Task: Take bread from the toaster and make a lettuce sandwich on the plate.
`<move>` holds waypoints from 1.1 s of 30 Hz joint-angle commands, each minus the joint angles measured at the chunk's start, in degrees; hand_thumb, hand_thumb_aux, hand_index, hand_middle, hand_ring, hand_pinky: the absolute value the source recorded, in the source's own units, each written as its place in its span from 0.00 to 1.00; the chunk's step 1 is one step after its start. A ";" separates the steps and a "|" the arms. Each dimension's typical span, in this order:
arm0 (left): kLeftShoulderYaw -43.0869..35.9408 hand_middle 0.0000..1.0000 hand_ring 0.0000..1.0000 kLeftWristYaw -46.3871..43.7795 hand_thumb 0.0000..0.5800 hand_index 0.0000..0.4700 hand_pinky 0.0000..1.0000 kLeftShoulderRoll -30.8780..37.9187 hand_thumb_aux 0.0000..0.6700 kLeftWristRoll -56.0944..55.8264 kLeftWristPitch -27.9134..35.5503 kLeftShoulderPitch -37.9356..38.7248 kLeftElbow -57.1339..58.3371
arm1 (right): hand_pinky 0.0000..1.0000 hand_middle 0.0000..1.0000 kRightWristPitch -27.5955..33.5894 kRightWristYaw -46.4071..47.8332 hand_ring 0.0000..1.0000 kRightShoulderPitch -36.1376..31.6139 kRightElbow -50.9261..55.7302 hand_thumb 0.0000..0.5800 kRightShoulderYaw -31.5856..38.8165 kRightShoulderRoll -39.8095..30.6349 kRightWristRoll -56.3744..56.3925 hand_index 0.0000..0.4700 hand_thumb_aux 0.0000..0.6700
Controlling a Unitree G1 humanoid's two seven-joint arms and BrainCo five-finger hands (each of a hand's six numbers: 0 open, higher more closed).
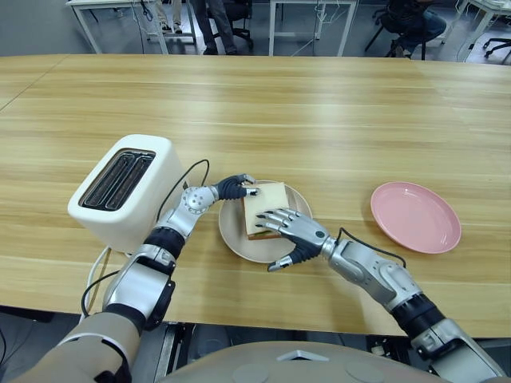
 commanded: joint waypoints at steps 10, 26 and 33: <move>-10.30 1.00 1.00 19.83 0.00 0.00 1.00 1.39 0.00 17.91 -7.63 -3.35 -3.92 | 0.00 0.00 19.71 31.90 0.00 2.30 0.53 0.00 -0.11 2.23 20.40 0.00 0.00; 5.32 0.00 0.00 30.59 0.00 0.00 0.00 16.82 0.00 26.08 5.57 4.01 -52.37 | 0.00 0.00 30.57 45.98 0.00 -2.19 2.82 0.00 1.76 2.09 29.63 0.00 0.00; 12.82 0.00 0.00 26.76 0.00 0.00 0.00 16.00 0.00 17.64 6.20 17.74 -68.40 | 0.00 0.00 29.37 40.90 0.00 -1.41 -1.27 0.51 -2.44 3.32 32.66 0.30 0.30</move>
